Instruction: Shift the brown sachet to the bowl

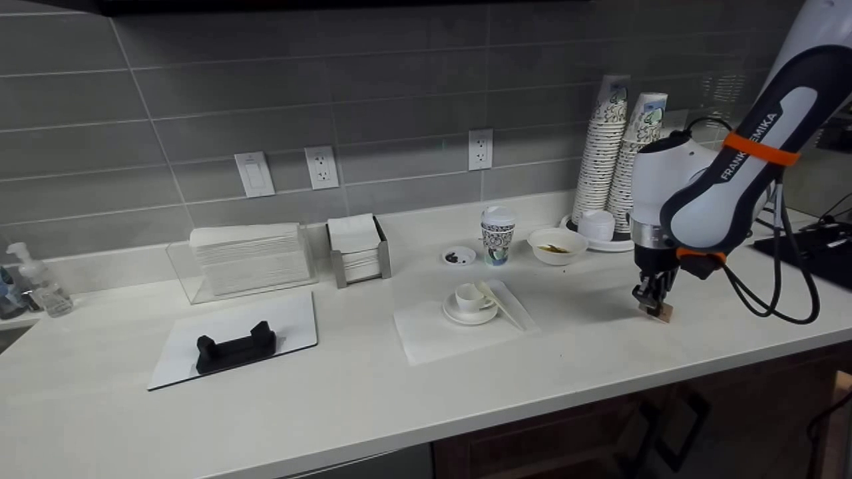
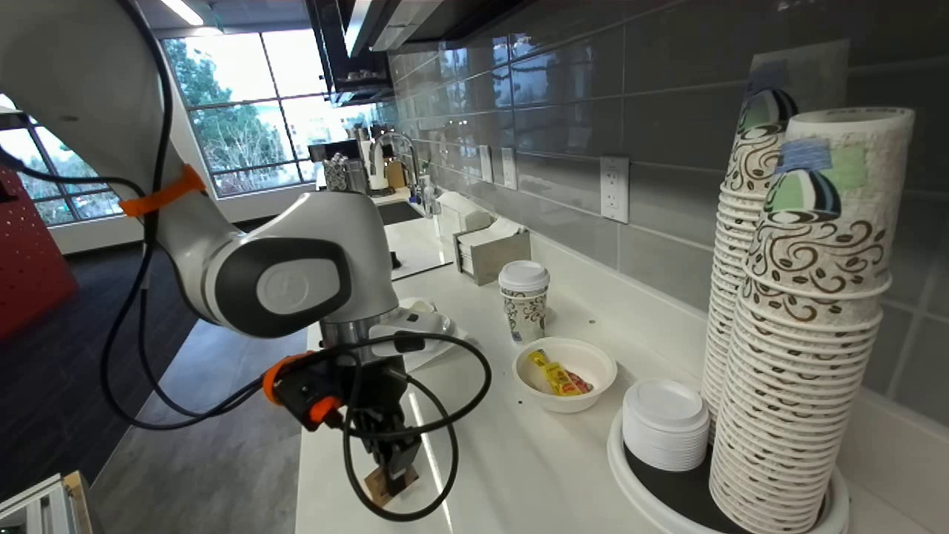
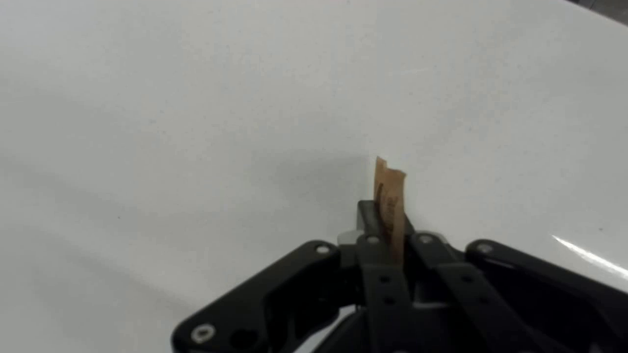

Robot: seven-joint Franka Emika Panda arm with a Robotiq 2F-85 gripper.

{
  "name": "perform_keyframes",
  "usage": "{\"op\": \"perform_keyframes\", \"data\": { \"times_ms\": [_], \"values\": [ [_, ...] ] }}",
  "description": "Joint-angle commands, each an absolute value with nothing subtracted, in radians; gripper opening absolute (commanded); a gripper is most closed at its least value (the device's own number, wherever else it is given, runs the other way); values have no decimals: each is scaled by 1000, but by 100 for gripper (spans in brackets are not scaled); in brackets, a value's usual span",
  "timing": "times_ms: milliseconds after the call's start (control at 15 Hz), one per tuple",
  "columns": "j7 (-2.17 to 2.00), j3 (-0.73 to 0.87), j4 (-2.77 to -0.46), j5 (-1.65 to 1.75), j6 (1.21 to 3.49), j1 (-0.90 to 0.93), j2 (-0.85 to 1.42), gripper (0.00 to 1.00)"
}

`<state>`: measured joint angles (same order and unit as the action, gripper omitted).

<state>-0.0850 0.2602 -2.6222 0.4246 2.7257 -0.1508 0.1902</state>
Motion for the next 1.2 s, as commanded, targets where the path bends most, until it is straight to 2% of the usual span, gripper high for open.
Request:
{"op": "perform_keyframes", "data": {
  "times_ms": [0,267,467,800,1133],
  "values": [
    [-152,294,-2671,477,2783,-129,120,2],
    [-305,332,-2700,567,2901,-104,53,2],
    [-529,366,-2674,766,2911,-78,3,2],
    [-704,319,-2625,791,2864,-72,-49,2],
    [-976,282,-2491,855,2867,-65,19,2]
  ]
}}
